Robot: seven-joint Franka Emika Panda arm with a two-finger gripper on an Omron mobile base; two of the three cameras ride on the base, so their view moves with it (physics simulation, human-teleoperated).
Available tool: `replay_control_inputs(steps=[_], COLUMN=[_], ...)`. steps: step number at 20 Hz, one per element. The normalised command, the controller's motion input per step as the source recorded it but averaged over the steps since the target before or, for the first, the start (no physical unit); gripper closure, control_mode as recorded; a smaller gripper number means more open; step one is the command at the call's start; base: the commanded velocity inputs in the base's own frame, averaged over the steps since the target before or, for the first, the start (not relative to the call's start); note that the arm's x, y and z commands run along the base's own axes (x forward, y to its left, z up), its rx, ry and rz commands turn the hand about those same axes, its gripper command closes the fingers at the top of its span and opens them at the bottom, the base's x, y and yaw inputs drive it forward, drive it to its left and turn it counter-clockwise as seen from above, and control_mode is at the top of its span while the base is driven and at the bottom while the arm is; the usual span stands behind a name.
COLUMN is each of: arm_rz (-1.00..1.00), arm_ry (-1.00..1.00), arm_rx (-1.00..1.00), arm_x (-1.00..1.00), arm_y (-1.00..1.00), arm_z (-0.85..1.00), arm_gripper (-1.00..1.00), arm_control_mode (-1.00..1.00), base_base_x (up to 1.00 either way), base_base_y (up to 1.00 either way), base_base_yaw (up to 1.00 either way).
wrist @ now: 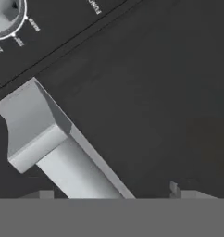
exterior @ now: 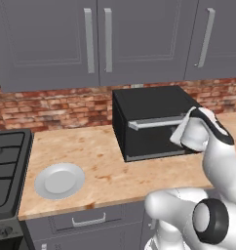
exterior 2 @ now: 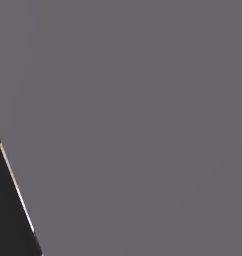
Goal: Pick up the bagel from the plate, place it on the toaster oven rack, close the door, and set the timer.
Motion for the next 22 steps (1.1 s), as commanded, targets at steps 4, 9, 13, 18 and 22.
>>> replay_control_inputs(steps=[4,9,13,18,22], arm_rz=[-0.23,-0.23,-0.21,-0.12,-0.04], arm_ry=[-0.02,-0.03,-0.04,0.05,0.21], arm_rx=[0.02,0.02,0.04,0.0,0.0], arm_x=[0.73,0.74,0.46,0.0,0.01], arm_y=[1.0,0.93,0.68,0.22,0.19], arm_z=[0.0,0.03,0.33,0.61,0.71], arm_gripper=[-1.0,-1.0,-1.0,-1.0,-1.0], arm_control_mode=[-1.0,-1.0,-1.0,-1.0,-1.0], base_base_x=[0.0,0.0,0.0,0.0,0.0], base_base_y=[0.0,0.0,0.0,0.0,0.0], base_base_yaw=[0.0,0.0,0.0,0.0,0.0])
